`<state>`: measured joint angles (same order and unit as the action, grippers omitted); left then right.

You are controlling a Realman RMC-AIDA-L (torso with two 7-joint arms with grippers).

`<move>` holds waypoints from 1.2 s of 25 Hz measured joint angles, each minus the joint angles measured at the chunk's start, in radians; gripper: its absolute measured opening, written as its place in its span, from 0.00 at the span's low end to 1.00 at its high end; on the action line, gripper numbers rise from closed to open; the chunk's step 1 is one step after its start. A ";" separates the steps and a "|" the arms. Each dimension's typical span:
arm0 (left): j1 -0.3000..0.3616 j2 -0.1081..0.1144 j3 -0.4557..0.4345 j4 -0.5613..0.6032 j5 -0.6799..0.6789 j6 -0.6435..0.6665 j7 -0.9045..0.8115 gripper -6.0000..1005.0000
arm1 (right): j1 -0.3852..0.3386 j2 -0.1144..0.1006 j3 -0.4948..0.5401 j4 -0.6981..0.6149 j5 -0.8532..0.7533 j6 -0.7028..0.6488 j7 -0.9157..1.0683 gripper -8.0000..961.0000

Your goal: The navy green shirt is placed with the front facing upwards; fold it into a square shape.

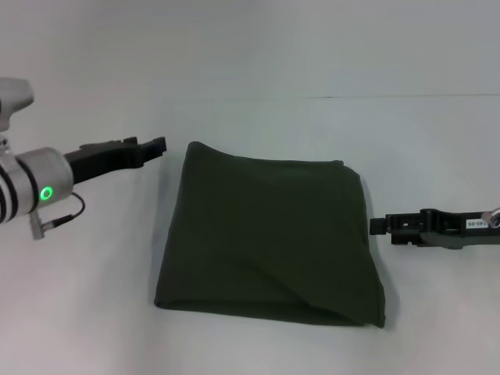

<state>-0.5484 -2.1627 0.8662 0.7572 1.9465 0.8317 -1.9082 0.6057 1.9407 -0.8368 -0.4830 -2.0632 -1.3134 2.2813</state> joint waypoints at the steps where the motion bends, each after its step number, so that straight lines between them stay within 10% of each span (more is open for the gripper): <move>1: 0.007 0.000 0.000 0.005 0.000 0.007 0.000 0.56 | 0.005 0.002 0.000 0.014 -0.001 0.013 0.000 0.76; 15: 0.057 0.000 -0.011 0.047 0.009 0.111 0.037 0.58 | 0.052 0.056 -0.038 0.045 -0.016 0.154 -0.001 0.76; 30: 0.142 0.007 -0.256 0.152 0.004 0.666 0.235 0.58 | 0.058 0.051 -0.034 0.067 -0.015 0.168 0.001 0.76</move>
<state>-0.4066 -2.1555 0.6105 0.9095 1.9505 1.4982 -1.6728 0.6642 1.9913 -0.8709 -0.4162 -2.0784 -1.1452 2.2825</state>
